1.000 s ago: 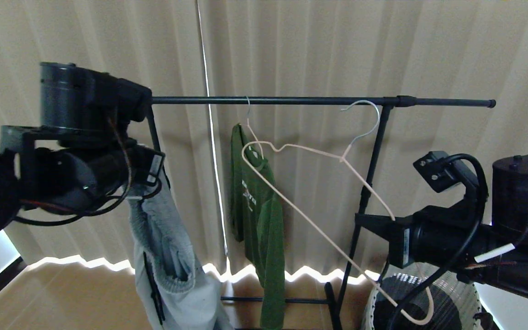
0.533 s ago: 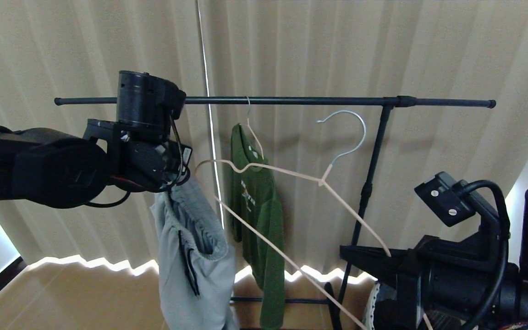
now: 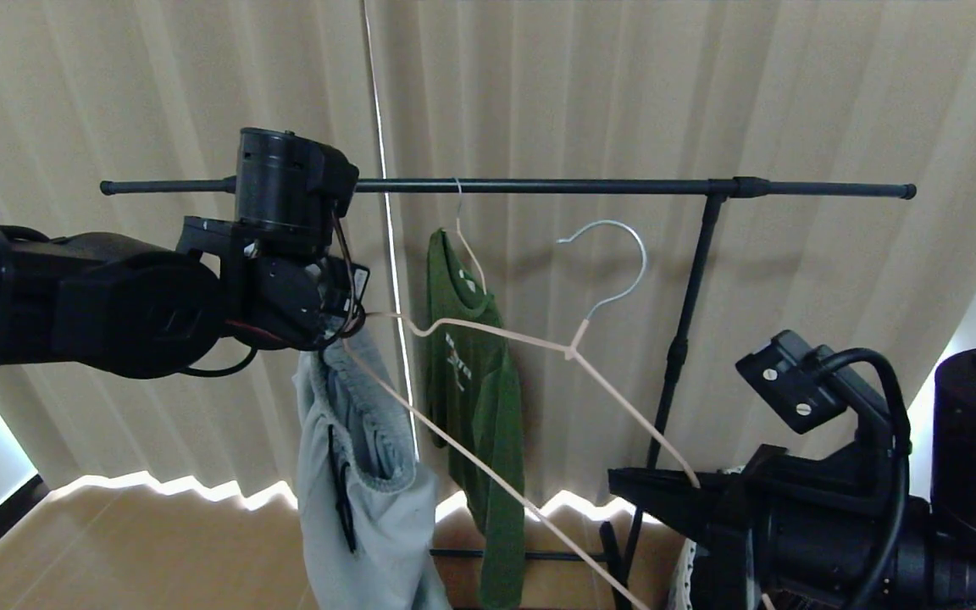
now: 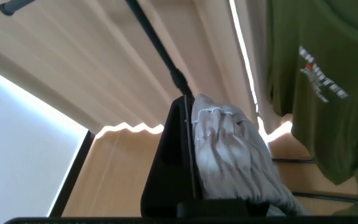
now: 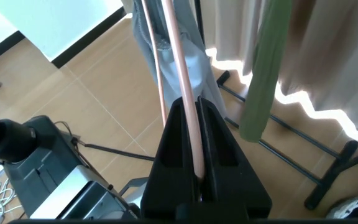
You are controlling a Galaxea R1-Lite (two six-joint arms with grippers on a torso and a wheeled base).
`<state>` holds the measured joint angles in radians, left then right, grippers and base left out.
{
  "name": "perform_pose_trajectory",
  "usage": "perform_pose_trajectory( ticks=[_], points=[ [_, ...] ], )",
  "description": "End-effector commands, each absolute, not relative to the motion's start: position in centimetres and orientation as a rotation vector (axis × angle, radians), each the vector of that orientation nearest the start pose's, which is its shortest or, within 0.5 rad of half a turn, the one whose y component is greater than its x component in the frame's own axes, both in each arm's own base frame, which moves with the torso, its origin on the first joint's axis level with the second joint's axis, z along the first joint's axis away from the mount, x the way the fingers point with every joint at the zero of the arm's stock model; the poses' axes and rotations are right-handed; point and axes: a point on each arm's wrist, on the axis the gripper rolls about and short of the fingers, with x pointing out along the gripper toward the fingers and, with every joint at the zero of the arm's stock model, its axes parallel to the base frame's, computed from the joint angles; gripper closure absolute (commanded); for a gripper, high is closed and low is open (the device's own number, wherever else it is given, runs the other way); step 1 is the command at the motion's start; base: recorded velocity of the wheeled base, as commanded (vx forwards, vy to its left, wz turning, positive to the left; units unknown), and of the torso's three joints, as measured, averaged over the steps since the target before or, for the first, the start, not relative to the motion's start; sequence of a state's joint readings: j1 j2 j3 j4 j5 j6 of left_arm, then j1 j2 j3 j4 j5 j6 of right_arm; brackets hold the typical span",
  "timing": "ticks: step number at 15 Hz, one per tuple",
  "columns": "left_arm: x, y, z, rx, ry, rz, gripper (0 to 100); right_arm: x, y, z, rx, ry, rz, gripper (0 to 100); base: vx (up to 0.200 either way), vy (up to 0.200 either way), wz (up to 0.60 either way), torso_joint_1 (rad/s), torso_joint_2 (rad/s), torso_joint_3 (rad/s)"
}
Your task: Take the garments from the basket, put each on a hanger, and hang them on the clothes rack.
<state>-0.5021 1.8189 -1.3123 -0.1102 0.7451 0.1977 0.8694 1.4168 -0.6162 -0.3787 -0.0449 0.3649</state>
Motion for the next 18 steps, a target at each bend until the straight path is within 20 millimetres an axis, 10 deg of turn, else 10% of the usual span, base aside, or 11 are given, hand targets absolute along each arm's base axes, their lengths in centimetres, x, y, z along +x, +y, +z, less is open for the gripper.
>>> perform_pose_trajectory(
  ticks=[1, 18],
  points=[
    [31.2, -16.0, 23.8, 0.423, 0.336, 0.195, 100, 15.8, 18.5, 17.7, 0.135, 0.553, 0.717, 100, 0.0, 0.0, 0.0, 0.0, 0.0, 0.0],
    [28.8, -16.9, 23.8, 0.455, 0.335, 0.196, 100, 21.4, 24.5, 16.1, 0.196, 0.609, 0.642, 100, 0.0, 0.0, 0.0, 0.0, 0.0, 0.0]
  ],
)
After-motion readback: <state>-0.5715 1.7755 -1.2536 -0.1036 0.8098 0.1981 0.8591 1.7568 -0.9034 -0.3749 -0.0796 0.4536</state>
